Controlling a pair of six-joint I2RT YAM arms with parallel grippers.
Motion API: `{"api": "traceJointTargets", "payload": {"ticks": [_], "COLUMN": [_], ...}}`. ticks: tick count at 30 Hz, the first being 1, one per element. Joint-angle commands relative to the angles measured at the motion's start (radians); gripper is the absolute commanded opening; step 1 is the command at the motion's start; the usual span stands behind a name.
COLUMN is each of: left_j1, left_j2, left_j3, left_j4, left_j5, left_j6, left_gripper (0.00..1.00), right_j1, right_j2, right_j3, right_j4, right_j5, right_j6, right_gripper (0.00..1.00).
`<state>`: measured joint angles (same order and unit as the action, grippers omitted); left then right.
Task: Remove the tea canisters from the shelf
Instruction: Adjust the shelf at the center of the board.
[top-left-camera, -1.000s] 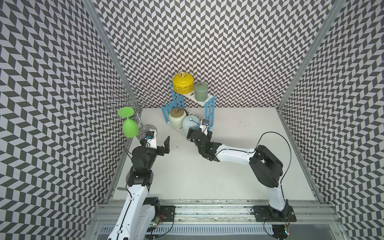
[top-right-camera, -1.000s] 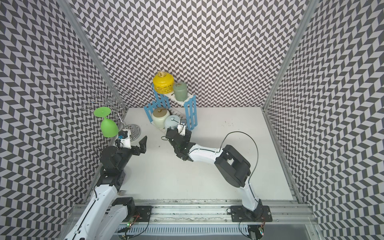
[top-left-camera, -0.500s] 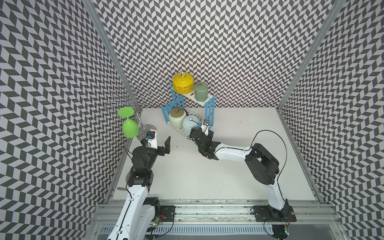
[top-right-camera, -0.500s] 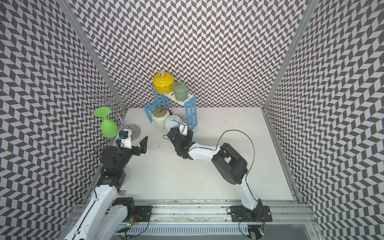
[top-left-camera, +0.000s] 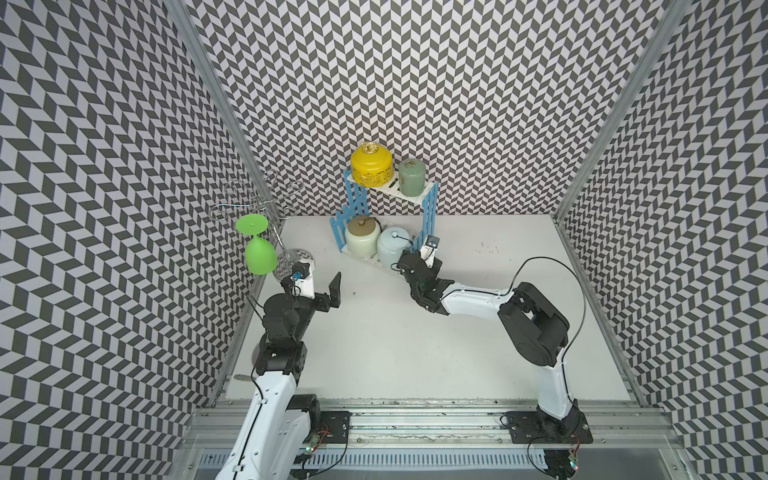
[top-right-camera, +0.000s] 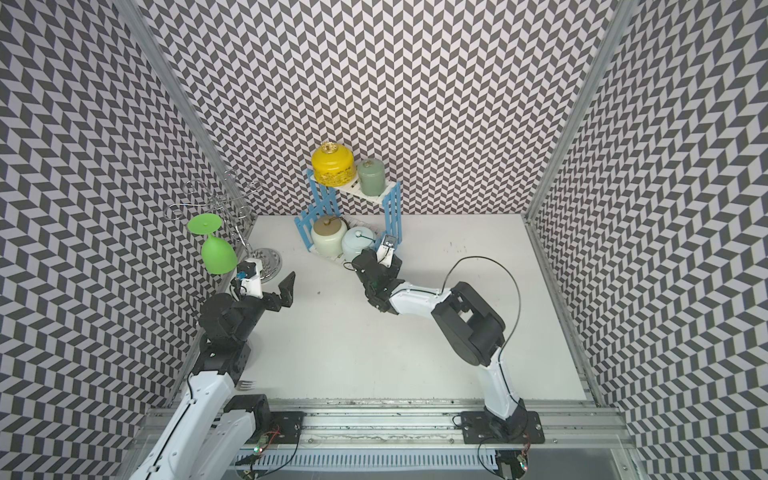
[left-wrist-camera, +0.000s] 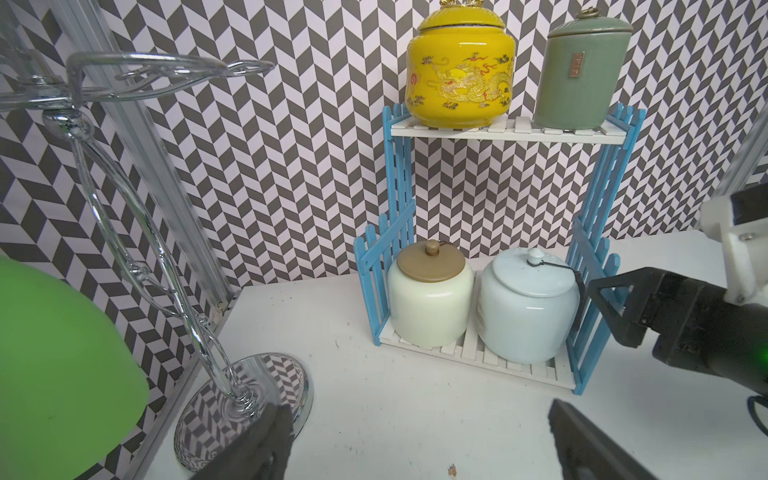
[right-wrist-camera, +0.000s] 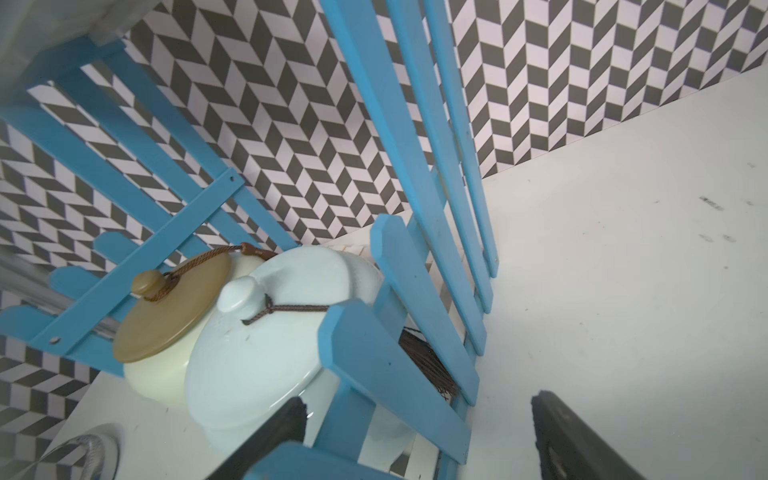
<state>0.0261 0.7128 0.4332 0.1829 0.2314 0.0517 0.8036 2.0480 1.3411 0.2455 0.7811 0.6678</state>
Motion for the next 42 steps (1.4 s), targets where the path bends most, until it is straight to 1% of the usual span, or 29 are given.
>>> {"api": "traceJointTargets", "payload": {"ticks": [1,6,11,15,17,19,24,27,30,33,36,38,42], "left_j1": [0.001,0.005,0.008,0.005,0.005,-0.001,-0.002,-0.006,-0.001,-0.002,0.003,0.007,0.005], "left_j2": [-0.013,-0.020,-0.020,-0.026,-0.024,-0.027,-0.019,-0.031,-0.025,-0.031,-0.030,-0.026,-0.039], "left_j3": [-0.010,-0.015,-0.012,-0.010,-0.007,-0.012,-0.011,-0.016,-0.008,-0.010,0.002,0.017,0.021], "left_j4": [0.020,0.022,0.016,0.018,0.012,0.019,0.017,0.023,0.012,0.013,0.004,-0.019,-0.016], "left_j5": [0.022,0.015,0.013,0.026,0.014,0.001,0.007,0.013,0.017,0.010,0.057,0.095,0.101], "left_j6": [0.004,0.006,0.004,0.004,0.005,0.008,0.006,0.009,0.007,0.007,0.010,0.020,0.025], "left_gripper": [1.00,1.00,1.00,1.00,1.00,1.00,1.00,1.00,1.00,1.00,1.00,1.00,1.00], "right_j1": [-0.028,-0.056,-0.078,-0.091,-0.099,-0.108,-0.130,-0.146,-0.163,-0.187,-0.217,-0.234,-0.269], "right_j2": [-0.038,-0.094,-0.136,-0.159,-0.181,-0.208,-0.244,-0.270,-0.281,-0.317,-0.342,-0.363,-0.389], "right_j3": [-0.065,-0.135,-0.185,-0.223,-0.239,-0.276,-0.323,-0.372,-0.381,-0.433,-0.468,-0.478,-0.499], "right_j4": [-0.056,-0.031,-0.023,0.012,0.005,0.036,0.049,0.099,0.106,0.167,0.234,0.228,0.226], "right_j5": [0.072,0.071,0.083,0.093,0.107,0.107,0.107,0.083,0.063,0.006,-0.091,-0.129,-0.211], "right_j6": [0.005,0.009,-0.006,-0.059,-0.066,-0.073,-0.099,-0.126,-0.180,-0.229,-0.296,-0.324,-0.359], "right_gripper": [0.83,0.77,0.73,0.71,0.71,0.70,0.66,0.63,0.60,0.55,0.49,0.42,0.28]}}
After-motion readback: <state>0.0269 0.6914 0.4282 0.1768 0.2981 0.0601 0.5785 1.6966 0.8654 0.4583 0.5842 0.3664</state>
